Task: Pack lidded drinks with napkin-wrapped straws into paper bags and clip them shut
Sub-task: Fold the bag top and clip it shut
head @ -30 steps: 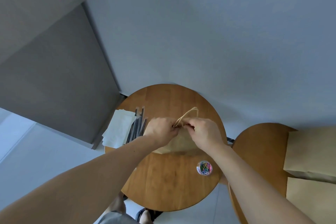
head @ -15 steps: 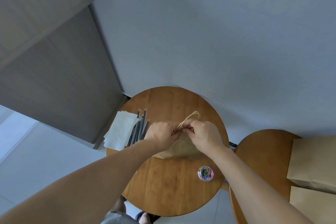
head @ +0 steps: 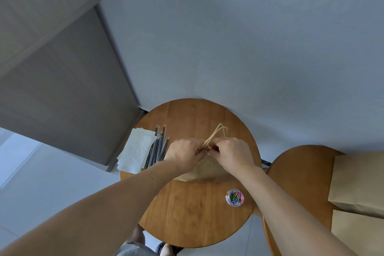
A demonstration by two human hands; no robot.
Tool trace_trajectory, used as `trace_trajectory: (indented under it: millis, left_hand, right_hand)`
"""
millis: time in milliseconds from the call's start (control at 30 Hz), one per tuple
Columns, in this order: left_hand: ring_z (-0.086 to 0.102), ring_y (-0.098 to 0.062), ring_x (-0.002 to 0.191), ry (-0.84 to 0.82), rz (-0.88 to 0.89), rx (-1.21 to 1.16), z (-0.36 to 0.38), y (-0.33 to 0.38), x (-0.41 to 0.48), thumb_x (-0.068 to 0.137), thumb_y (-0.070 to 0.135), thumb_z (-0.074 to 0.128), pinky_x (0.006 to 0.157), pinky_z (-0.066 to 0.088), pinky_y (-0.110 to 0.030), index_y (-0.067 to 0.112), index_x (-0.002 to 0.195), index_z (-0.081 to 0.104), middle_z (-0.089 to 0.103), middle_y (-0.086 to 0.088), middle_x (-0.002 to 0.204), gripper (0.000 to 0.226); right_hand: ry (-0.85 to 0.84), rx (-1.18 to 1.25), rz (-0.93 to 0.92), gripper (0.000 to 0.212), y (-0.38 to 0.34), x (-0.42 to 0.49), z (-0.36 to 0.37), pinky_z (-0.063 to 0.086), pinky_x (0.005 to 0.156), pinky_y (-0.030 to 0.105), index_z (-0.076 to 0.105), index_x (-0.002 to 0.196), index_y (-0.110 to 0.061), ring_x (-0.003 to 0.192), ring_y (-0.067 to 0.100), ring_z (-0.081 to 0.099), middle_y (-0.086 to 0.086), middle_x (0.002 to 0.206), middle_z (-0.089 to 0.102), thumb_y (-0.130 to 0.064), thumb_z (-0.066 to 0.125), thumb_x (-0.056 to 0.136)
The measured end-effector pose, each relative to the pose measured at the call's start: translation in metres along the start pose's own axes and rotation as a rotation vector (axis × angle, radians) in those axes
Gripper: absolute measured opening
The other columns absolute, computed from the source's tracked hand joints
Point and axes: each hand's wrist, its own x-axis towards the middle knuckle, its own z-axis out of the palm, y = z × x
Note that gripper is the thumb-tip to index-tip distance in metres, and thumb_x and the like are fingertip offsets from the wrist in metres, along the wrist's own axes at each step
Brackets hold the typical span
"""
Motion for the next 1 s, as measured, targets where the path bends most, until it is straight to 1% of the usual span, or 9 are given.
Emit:
trace_trajectory:
  millis: [133,267,433,567,700,800,900,933,1000]
  left_hand:
    - [0.053,-0.009,0.067,-0.008,-0.015,0.003,0.000,-0.001,0.001,0.094,0.033,0.057,0.055,0.030,-0.021,0.035,0.094,0.069,0.047,0.020,0.062,0.013]
    - [0.050,-0.004,0.068,0.008,-0.012,-0.017,0.000,-0.002,0.000,0.094,0.033,0.057,0.054,0.026,-0.010,0.039,0.100,0.070,0.051,0.021,0.071,0.015]
    - [0.041,-0.001,0.062,0.030,0.020,-0.019,0.000,0.000,0.000,0.092,0.030,0.059,0.052,0.022,-0.009,0.036,0.098,0.070,0.043,0.028,0.058,0.014]
    - [0.038,0.000,0.055,0.065,0.033,-0.042,-0.002,0.003,-0.001,0.090,0.026,0.063,0.049,0.031,-0.008,0.034,0.088,0.067,0.044,0.039,0.054,0.009]
    - [0.047,0.015,0.057,0.058,0.008,-0.071,-0.002,0.004,-0.002,0.092,0.026,0.059,0.054,0.035,-0.008,0.034,0.090,0.067,0.048,0.042,0.059,0.012]
    - [0.046,0.004,0.055,0.046,-0.003,-0.038,-0.002,0.006,-0.001,0.093,0.028,0.058,0.051,0.033,-0.009,0.034,0.090,0.070,0.046,0.032,0.054,0.013]
    - [0.047,0.013,0.054,0.066,0.011,-0.074,-0.003,0.006,-0.001,0.093,0.025,0.061,0.061,0.036,-0.003,0.029,0.085,0.070,0.047,0.039,0.055,0.013]
    - [0.047,0.010,0.053,0.066,0.006,-0.078,-0.003,0.007,-0.002,0.093,0.025,0.061,0.062,0.036,-0.003,0.029,0.085,0.070,0.046,0.038,0.053,0.013]
    - [0.043,0.000,0.052,0.066,0.001,-0.065,-0.004,0.008,-0.002,0.094,0.027,0.060,0.055,0.034,-0.007,0.029,0.086,0.071,0.042,0.029,0.049,0.014]
  right_hand:
    - [-0.034,0.024,-0.021,0.019,0.003,-0.001,0.000,0.052,0.068,0.035,0.074,0.099,-0.027,0.081,0.015,0.065,-0.008,0.089,0.071,-0.039,0.060,0.094]
    - [0.073,0.133,-0.028,0.021,0.008,-0.003,-0.001,0.054,0.076,0.034,0.075,0.107,-0.020,0.088,0.016,0.069,-0.005,0.099,0.075,-0.031,0.063,0.094]
    - [0.098,0.177,-0.014,0.018,0.007,-0.001,0.000,0.054,0.076,0.031,0.074,0.108,-0.020,0.085,0.013,0.069,-0.006,0.096,0.075,-0.027,0.065,0.093]
    - [0.074,0.243,0.003,0.015,0.005,0.001,0.001,0.055,0.074,0.030,0.075,0.105,-0.022,0.081,0.010,0.069,-0.008,0.092,0.075,-0.025,0.066,0.093]
    - [0.107,0.334,0.062,0.016,0.010,0.000,0.003,0.056,0.073,0.030,0.075,0.106,-0.023,0.078,0.008,0.068,-0.010,0.088,0.075,-0.024,0.067,0.092]
    - [0.083,0.337,0.055,0.016,0.011,0.000,0.003,0.056,0.073,0.029,0.075,0.106,-0.025,0.080,0.006,0.068,-0.012,0.090,0.075,-0.026,0.069,0.091]
    - [0.054,0.313,0.045,0.017,0.012,0.001,0.002,0.056,0.074,0.026,0.075,0.107,-0.027,0.083,0.005,0.068,-0.013,0.094,0.075,-0.029,0.067,0.092]
    - [0.045,0.308,0.045,0.018,0.012,0.001,0.002,0.056,0.075,0.025,0.075,0.108,-0.028,0.084,0.005,0.068,-0.013,0.095,0.075,-0.029,0.066,0.092]
    - [0.041,0.299,0.051,0.018,0.012,0.002,0.003,0.056,0.075,0.026,0.075,0.108,-0.028,0.085,0.005,0.069,-0.013,0.096,0.075,-0.031,0.066,0.093]
